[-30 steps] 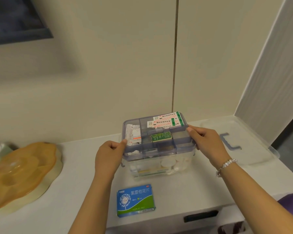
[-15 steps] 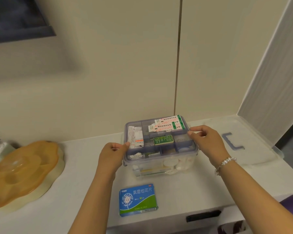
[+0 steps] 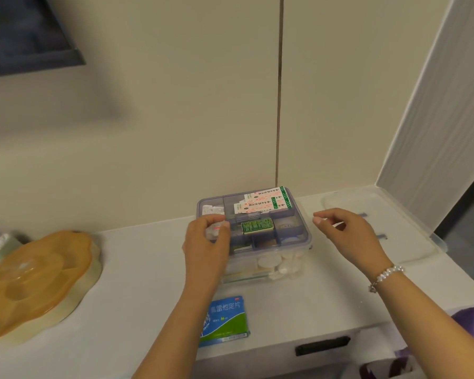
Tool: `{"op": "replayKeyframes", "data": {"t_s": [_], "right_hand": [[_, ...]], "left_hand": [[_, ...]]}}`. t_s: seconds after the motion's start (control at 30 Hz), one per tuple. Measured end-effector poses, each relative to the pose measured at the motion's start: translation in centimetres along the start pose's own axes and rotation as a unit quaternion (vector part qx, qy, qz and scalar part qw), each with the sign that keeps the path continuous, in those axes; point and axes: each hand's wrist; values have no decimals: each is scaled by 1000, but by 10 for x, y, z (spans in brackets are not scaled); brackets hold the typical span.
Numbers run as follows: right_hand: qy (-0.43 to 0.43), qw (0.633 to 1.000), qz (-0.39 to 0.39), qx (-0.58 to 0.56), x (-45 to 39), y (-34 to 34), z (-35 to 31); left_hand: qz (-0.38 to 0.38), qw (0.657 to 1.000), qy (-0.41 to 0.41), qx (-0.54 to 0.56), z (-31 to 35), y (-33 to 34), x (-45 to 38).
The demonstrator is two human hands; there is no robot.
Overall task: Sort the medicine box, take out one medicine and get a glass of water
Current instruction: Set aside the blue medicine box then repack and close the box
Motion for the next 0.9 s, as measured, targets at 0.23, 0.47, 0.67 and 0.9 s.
{"op": "replayKeyframes", "data": {"t_s": [0.23,0.47,0.67,0.9], "right_hand": [[61,989,-18,135,13,-53,55],[92,978,-57,181,11,-71,89],[98,962,-59,248,7,-56,99],[39,987,93,127,14,-67,80]], "left_hand": [[-82,991,43,100,43,47,36],[-163,981,41,93,64,107,73],[-192,977,13,95,72,144,84],[-200,976,-4,90,79,146,83]]}}
Point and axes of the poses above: each hand's wrist, its own x-axis away from the middle knuckle, its own y-axis out of the palm, z = x × y, and after that the axes turned 3 degrees about -x, right-handed
